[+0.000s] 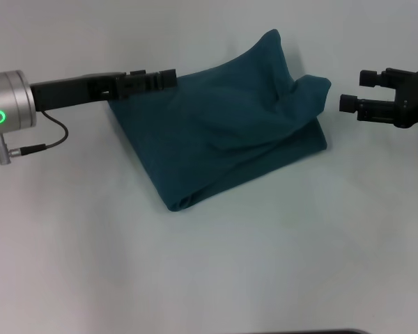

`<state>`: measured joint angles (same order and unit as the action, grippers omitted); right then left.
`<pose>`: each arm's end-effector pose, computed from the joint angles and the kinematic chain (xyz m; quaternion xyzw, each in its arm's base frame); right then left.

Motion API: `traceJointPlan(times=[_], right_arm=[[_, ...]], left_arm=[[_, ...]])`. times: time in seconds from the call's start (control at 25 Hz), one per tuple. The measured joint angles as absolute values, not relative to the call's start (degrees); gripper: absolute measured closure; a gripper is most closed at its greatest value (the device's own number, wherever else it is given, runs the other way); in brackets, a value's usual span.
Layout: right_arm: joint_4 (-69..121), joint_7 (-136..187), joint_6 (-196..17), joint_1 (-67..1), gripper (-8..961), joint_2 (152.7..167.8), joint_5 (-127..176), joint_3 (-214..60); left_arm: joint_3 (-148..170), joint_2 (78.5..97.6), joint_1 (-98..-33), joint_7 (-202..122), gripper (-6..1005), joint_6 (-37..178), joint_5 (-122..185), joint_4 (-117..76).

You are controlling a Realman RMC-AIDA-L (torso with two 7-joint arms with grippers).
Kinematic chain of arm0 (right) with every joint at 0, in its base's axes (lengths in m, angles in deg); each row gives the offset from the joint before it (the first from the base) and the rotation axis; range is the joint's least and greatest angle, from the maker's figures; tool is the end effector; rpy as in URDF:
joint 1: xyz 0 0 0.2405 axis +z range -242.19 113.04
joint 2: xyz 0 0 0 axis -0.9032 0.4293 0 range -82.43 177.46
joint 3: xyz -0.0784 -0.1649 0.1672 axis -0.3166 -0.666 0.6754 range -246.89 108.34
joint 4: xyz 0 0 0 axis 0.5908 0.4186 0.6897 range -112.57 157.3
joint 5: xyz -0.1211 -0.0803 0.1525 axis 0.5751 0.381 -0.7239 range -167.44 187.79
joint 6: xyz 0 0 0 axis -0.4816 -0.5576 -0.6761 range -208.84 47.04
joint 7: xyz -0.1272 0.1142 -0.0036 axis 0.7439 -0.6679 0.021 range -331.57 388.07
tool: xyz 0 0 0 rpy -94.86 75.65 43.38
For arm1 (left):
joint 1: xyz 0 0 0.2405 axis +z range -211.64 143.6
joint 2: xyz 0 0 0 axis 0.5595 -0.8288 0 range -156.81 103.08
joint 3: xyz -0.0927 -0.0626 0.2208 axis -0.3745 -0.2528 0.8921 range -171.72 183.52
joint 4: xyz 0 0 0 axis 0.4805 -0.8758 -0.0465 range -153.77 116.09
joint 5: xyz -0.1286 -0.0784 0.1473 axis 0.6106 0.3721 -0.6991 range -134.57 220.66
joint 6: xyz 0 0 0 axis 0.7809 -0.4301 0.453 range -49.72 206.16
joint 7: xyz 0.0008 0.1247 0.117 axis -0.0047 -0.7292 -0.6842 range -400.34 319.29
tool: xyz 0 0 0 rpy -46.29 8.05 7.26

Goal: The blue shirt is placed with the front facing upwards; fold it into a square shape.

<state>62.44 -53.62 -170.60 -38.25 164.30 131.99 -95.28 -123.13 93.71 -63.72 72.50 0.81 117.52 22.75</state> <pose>0.3017 0.3279 0.0270 -0.9046 0.2929 0.2247 0.2129 -0.2266 0.3631 -0.0312 -0.8429 -0.4509 -0.2721 0.1105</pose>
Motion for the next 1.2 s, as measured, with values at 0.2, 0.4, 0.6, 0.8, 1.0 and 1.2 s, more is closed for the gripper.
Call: traceJointPlan(times=[0.2, 0.4, 0.6, 0.8, 1.0, 1.2], right_arm=[[62.45, -52.21, -170.64, -38.13, 123, 164.61, 131.86, -95.73], [62.04, -51.97, -171.41, -37.73, 107, 164.76, 131.55, -95.71], [61.85, -52.09, -171.42, -36.77, 108, 165.44, 131.97, -96.19], [61.76, -52.63, -171.25, -36.20, 120, 165.82, 132.02, -97.13], [60.89, -52.93, -169.59, -35.39, 131, 166.29, 132.11, -98.24], [58.99, -55.62, -166.10, -34.10, 143, 165.87, 132.16, -100.81]], left_arm=[[-125.26, 93.80, -63.89, 72.38, 65, 0.82, 117.56, 22.81], [-125.63, 93.78, -63.90, 72.35, 65, 0.47, 117.59, 22.82], [-125.66, 93.73, -63.88, 72.33, 65, 0.28, 117.59, 22.82], [-125.68, 93.63, -63.58, 72.33, 65, 0.20, 117.56, 22.82], [-125.67, 93.76, -63.41, 72.06, 65, 0.08, 117.55, 22.82], [-125.61, 93.81, -63.38, 71.94, 65, -0.37, 117.42, 22.82]])
